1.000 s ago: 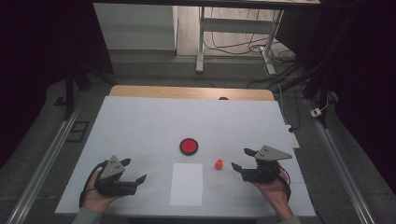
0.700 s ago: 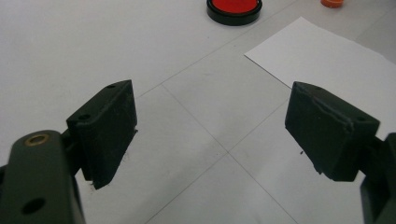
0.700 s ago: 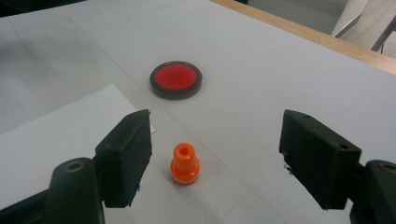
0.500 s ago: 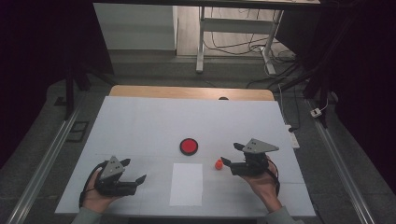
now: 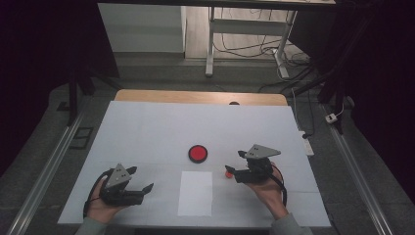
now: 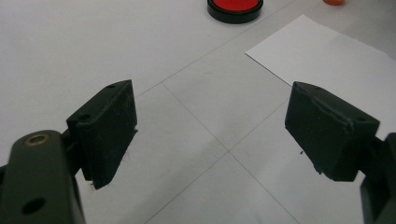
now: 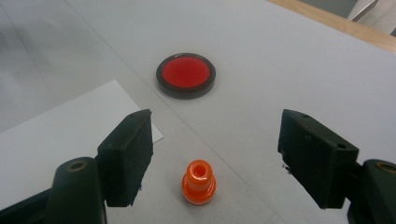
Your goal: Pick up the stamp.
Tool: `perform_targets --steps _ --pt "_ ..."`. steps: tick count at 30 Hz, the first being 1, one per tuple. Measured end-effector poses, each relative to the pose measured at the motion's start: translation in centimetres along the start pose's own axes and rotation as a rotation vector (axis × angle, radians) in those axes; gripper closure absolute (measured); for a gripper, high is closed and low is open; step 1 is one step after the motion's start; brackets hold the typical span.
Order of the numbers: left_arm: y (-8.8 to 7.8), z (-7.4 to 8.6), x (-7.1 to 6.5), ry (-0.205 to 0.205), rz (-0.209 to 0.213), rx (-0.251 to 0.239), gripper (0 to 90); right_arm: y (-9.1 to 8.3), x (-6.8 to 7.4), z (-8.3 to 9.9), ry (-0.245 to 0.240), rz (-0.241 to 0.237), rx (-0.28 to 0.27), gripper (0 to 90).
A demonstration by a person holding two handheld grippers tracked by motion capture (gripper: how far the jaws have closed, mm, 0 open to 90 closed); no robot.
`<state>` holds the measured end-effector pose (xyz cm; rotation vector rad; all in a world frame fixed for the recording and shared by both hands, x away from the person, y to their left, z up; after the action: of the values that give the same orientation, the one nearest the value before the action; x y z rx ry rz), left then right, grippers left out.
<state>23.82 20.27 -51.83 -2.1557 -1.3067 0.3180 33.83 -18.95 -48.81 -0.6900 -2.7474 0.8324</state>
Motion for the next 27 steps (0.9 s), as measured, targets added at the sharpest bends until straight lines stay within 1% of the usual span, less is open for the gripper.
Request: perform_targets --steps 1,3,5,6,8,9,11,13,18,25,27 --pt "0.0 0.0 0.0 0.0 0.0 0.0 17.0 0.2 0.0 0.0 -0.001 0.002 0.007 26.5" --pt "0.0 0.0 0.0 0.001 -0.002 0.0 17.0 0.7 -0.1 0.2 0.012 -0.008 0.012 27.3" --pt "0.0 0.0 0.0 0.002 -0.002 0.002 17.0 0.9 -0.1 0.2 0.014 -0.011 0.012 27.6" --pt "0.0 0.0 0.0 0.003 -0.003 0.002 17.0 1.1 -0.1 0.4 0.02 -0.017 0.02 28.1" --pt "0.0 0.0 0.0 0.003 -0.002 0.001 17.0 1.3 -0.1 0.6 0.018 -0.018 0.022 28.5" --pt "0.0 0.0 0.0 0.004 -0.001 0.0 17.0 1.6 -0.1 0.8 0.013 -0.01 0.041 29.3" --pt "0.0 0.0 0.0 0.006 0.0 -0.001 17.0 1.7 -0.1 0.9 0.01 -0.014 0.044 29.8" --pt "0.0 0.0 -0.1 0.007 0.001 -0.001 17.0 2.0 -0.1 1.2 0.017 -0.018 0.056 31.8" --pt "0.0 0.0 -0.1 0.007 0.0 -0.003 17.0 2.3 -0.1 1.5 0.002 -0.014 0.069 35.3" --pt "0.0 0.0 -0.1 0.012 0.001 -0.002 17.0 2.6 -0.3 2.0 0.012 -0.02 0.098 43.3" --pt "0.0 0.0 -0.1 0.013 0.001 -0.002 17.0 2.6 -0.3 2.0 0.011 -0.023 0.101 43.9"
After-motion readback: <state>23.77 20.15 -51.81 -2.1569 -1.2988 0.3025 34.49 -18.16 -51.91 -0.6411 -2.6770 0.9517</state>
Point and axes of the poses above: each handheld gripper's, and its own axes: y roughly forward along the jaws, z roughly out of its underside, x roughly to its left, the point moved 2 cm from there along y, roughly forward along the jaws, and after that the axes turned 10 degrees about -z, right-handed, at the moved point
